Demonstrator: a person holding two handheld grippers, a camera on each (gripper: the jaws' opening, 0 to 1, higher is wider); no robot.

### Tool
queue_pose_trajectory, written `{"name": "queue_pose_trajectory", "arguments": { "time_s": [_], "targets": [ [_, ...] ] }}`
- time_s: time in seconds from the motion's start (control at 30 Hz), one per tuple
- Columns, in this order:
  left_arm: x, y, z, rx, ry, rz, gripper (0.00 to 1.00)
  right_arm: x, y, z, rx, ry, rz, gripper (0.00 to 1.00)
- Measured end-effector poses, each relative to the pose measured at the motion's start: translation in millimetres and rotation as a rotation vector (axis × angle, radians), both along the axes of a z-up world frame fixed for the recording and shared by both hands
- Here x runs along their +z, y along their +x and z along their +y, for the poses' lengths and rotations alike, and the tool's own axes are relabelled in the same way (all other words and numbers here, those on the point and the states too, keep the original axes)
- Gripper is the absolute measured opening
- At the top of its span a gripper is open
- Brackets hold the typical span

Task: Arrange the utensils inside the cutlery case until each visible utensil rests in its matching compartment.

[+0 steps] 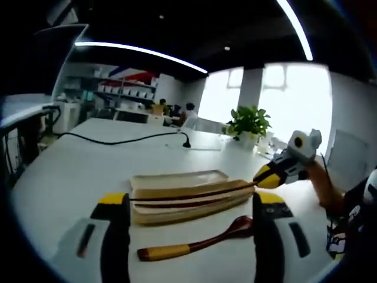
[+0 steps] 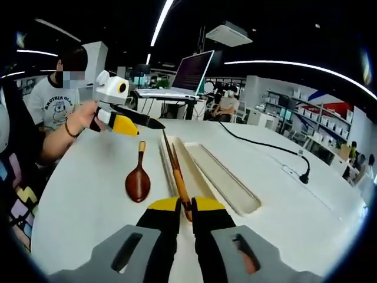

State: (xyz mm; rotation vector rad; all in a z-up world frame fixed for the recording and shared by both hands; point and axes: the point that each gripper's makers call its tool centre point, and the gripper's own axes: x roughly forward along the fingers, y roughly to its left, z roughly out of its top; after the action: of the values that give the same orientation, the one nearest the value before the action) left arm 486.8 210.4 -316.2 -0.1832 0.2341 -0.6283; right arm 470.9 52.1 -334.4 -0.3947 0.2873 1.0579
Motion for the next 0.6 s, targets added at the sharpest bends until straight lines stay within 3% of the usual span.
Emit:
{"name": "queue_pose_trajectory", "arguments": {
  "time_s": [0.3,0.6],
  "targets": [
    [6.2,7.1,-5.2,-0.014,-0.019,-0.032,0.93,-2.9,14.5,-7.9,-0.056,0.015,0.005,0.07],
    [-1.5,10.1,-7.5,-0.028,-0.035,-0.006,0.94,-4.6,18.9,-11.7,-0.069,0.026,-0.011,0.07]
  ]
}}
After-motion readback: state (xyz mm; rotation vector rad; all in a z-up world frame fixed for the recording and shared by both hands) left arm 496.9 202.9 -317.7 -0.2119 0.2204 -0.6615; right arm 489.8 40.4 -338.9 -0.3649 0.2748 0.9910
